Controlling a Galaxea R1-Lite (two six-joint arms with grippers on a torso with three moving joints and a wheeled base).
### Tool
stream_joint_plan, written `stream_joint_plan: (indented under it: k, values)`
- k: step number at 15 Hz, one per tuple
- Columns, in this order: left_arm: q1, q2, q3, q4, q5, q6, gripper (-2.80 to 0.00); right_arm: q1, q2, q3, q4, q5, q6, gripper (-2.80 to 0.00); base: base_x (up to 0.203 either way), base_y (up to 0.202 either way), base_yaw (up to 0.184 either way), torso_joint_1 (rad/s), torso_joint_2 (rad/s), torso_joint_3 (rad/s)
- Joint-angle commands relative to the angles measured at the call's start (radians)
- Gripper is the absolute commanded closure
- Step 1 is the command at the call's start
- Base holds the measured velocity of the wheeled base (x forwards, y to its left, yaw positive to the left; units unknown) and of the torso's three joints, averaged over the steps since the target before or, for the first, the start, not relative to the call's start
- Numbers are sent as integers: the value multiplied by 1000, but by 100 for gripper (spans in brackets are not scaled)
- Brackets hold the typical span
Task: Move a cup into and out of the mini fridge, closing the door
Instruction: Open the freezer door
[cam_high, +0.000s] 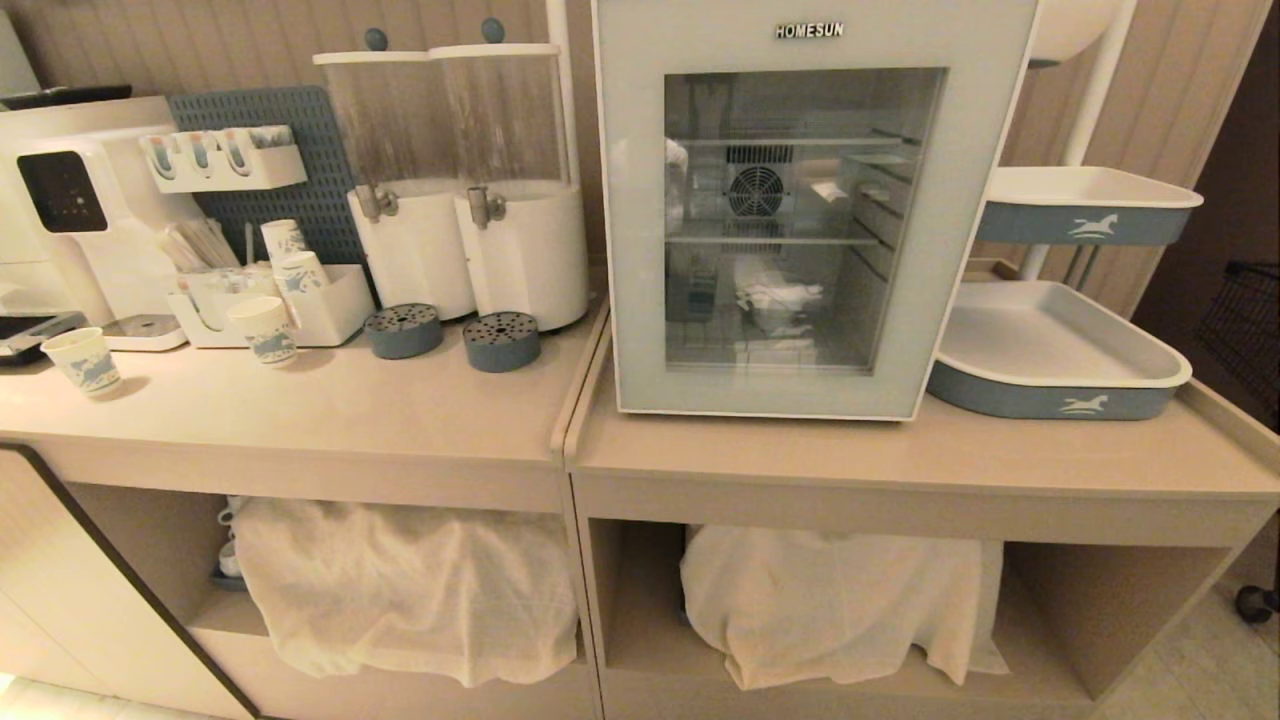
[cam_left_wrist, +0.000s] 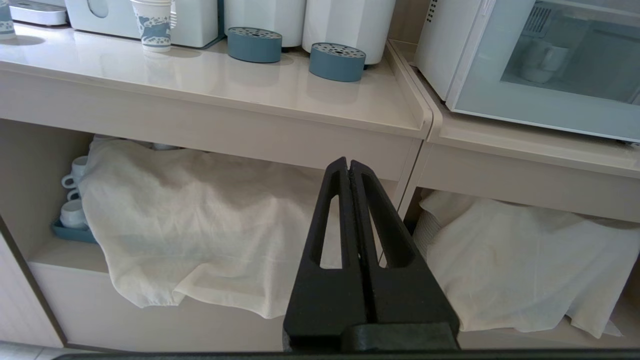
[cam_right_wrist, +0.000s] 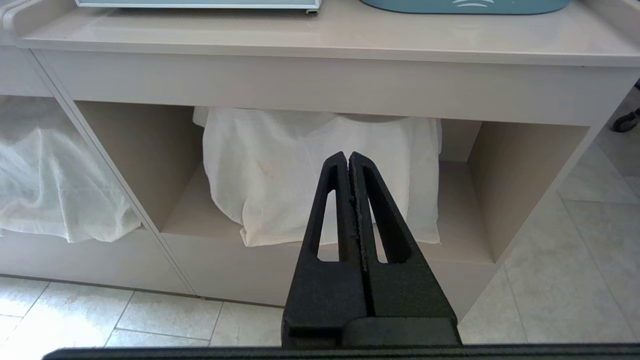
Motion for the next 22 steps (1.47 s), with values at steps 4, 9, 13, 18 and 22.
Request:
stream_joint_plan:
  k: [4, 9, 13, 18, 22]
  values:
    - [0, -5, 40, -1, 0, -1, 0, 0, 1, 0, 1, 1, 7, 0, 0, 0, 0, 0, 0, 0]
    - [0, -5, 40, -1, 0, -1, 0, 0, 1, 0, 1, -1, 10, 0, 0, 0, 0, 0, 0, 0]
    - [0, -5, 40, -1, 0, 0, 0, 0, 1, 0, 1, -2, 12, 0, 0, 0, 0, 0, 0, 0]
    - [0, -5, 40, -2, 0, 0, 0, 0, 1, 0, 1, -2, 12, 0, 0, 0, 0, 0, 0, 0]
    - [0, -5, 40, -2, 0, 0, 0, 0, 1, 0, 1, -2, 13, 0, 0, 0, 0, 0, 0, 0]
